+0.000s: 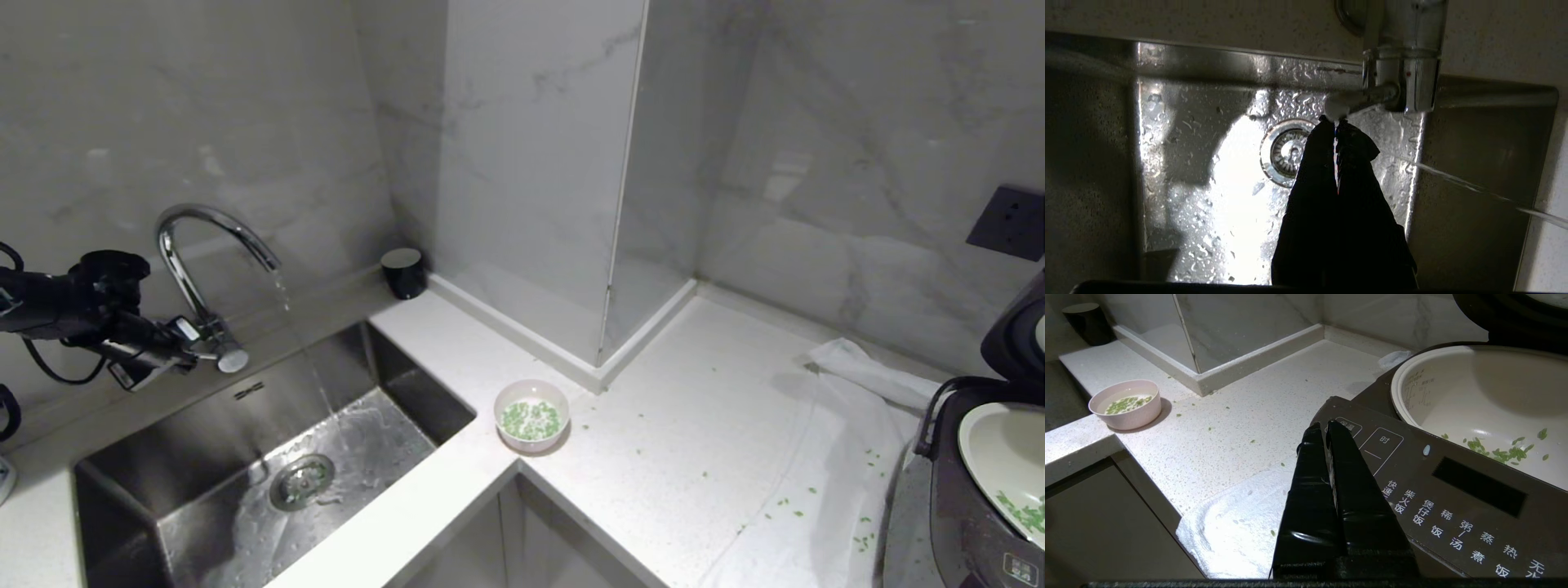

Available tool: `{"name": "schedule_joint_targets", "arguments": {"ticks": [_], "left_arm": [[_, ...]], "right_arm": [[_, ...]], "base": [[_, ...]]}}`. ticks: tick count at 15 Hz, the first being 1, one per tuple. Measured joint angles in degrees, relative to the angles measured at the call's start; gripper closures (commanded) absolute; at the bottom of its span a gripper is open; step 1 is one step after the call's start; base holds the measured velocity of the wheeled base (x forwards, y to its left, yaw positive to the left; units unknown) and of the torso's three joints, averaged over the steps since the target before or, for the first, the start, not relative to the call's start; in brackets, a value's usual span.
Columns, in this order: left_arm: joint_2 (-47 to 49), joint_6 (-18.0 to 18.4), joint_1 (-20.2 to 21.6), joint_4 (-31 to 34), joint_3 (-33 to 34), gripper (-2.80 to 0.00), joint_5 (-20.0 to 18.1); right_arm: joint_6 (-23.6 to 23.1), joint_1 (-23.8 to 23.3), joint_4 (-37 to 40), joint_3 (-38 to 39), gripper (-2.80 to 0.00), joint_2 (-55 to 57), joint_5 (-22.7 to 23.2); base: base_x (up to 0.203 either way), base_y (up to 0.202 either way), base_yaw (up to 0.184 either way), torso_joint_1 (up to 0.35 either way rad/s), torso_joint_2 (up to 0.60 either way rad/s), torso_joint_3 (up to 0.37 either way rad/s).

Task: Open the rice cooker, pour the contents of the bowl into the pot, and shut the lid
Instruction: Turn off the tap

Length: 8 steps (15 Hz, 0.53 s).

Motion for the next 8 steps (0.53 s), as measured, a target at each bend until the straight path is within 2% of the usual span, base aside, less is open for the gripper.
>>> {"name": "schedule_joint_targets", "arguments": {"ticks": [8], "left_arm": [[1.33, -0.59, 0.31, -0.71, -2.88, 0.00, 0.02]], "right_arm": [[0.00, 0.00, -0.01, 0.00, 0.00, 0.00, 0.00]], "base": [[0.000, 0.000, 0.000, 0.000, 0.00, 0.000]]}}
